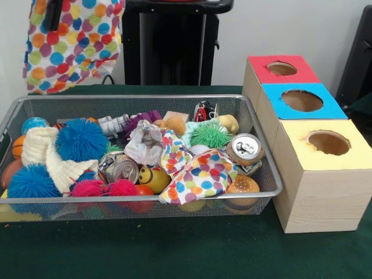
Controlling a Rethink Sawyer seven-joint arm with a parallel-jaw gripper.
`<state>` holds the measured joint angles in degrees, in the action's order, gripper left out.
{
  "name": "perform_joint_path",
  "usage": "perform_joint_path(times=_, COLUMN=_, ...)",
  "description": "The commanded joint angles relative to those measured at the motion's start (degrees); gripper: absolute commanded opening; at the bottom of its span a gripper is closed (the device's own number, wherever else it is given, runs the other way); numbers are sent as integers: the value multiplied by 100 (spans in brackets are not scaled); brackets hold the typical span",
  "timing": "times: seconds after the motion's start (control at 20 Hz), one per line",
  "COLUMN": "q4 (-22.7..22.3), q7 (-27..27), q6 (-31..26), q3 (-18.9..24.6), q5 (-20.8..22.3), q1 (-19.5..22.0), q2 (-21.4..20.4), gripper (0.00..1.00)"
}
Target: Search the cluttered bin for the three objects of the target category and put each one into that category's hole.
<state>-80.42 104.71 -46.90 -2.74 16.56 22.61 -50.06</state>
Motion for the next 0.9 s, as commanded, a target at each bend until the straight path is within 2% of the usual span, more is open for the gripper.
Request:
perform_joint_path(times=0.05, q4=-1004, q7=-600, q6=945, q3=799, q5=22, q1=368, q2=-99, gripper=100)
perform_joint_path(times=0.1, q4=-1427, q7=-698, q6=1840, q3=1110, q5=-72, q1=652, q2=-284, gripper=0)
perform_joint_path(times=0.25, q4=-1262, q7=-1006, q6=1329, q3=1122, q5=-102, q1=636, q2=-229, gripper=0)
perform_joint_path(times=0.4, q4=-780, q7=-1790, q6=62, q3=1314, q5=47, q1=645, q2=-123, gripper=0)
perform_joint_path(times=0.65, q4=-606, q7=-1643, q6=-205, q3=1372, q5=185, q1=651, q2=-50, gripper=0)
perform_joint_path(times=0.9, q4=-643, q7=-1576, q6=-223, q3=1450, q5=236, q1=705, q2=-47, gripper=0)
